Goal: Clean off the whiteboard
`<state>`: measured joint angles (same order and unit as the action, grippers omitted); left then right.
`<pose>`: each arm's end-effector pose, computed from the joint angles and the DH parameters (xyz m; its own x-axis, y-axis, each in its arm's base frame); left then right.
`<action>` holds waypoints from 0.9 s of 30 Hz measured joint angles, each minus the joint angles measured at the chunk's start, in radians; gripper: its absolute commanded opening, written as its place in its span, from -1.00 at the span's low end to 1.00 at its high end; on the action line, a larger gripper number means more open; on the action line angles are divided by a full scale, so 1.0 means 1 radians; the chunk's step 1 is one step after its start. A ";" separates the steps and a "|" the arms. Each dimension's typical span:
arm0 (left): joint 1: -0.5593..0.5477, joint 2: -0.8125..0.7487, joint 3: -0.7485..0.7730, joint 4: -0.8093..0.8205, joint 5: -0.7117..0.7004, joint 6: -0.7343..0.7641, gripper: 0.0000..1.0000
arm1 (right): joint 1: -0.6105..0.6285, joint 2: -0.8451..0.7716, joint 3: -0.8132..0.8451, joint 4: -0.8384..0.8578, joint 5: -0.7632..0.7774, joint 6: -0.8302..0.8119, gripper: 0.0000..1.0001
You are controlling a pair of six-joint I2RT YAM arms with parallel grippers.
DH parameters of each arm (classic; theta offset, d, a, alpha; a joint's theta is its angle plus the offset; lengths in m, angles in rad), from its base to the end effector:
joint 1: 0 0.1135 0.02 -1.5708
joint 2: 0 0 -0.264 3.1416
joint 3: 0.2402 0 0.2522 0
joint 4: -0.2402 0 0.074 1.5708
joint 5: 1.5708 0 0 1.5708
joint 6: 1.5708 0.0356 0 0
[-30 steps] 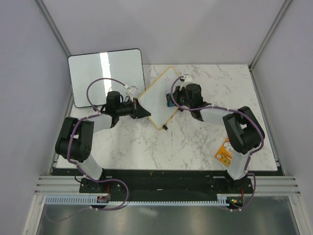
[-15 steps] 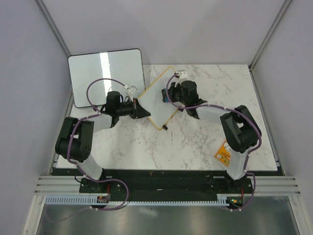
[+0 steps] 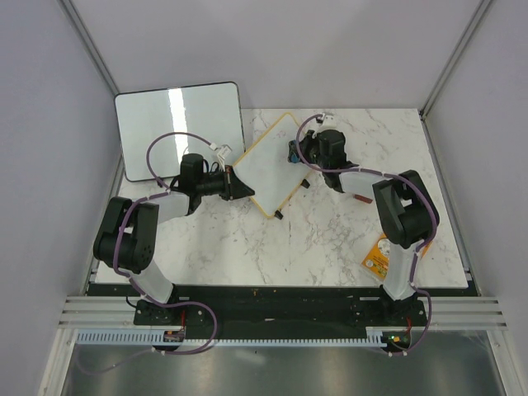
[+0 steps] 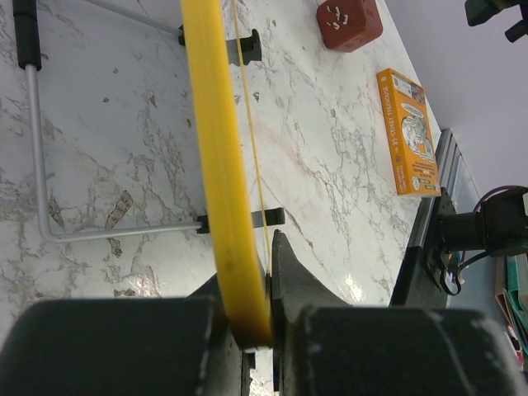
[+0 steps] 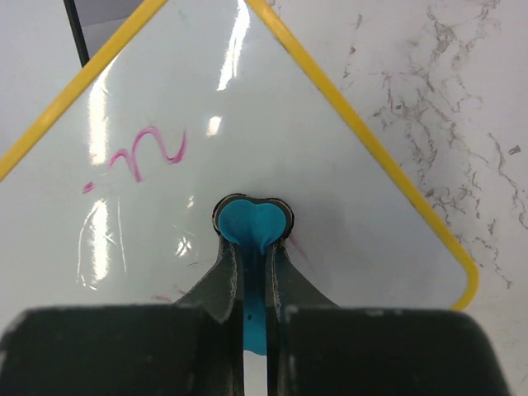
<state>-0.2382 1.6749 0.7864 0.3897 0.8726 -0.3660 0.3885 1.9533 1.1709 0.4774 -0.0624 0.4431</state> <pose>0.3177 -0.1052 0.1774 -0.7223 -0.0614 -0.6889 0.5857 0.4755 -0.6564 0.4055 0.1684 0.1954 -0.4368 0.2836 -0.8537 -0.2721 0.8629 0.4259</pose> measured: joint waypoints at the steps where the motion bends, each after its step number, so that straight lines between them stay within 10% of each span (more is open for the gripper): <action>1: 0.000 0.000 0.000 0.000 0.000 0.000 -0.96 | -0.007 0.005 0.000 0.003 -0.004 0.000 -1.00; 27: 0.003 0.000 0.000 -0.040 0.008 -0.026 -0.96 | 0.151 -0.043 -0.026 -0.008 0.084 -0.095 -1.00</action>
<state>-0.2348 1.6749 0.7860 0.3500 0.8806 -0.3920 0.5396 1.9102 1.1450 0.4694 0.0219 0.3477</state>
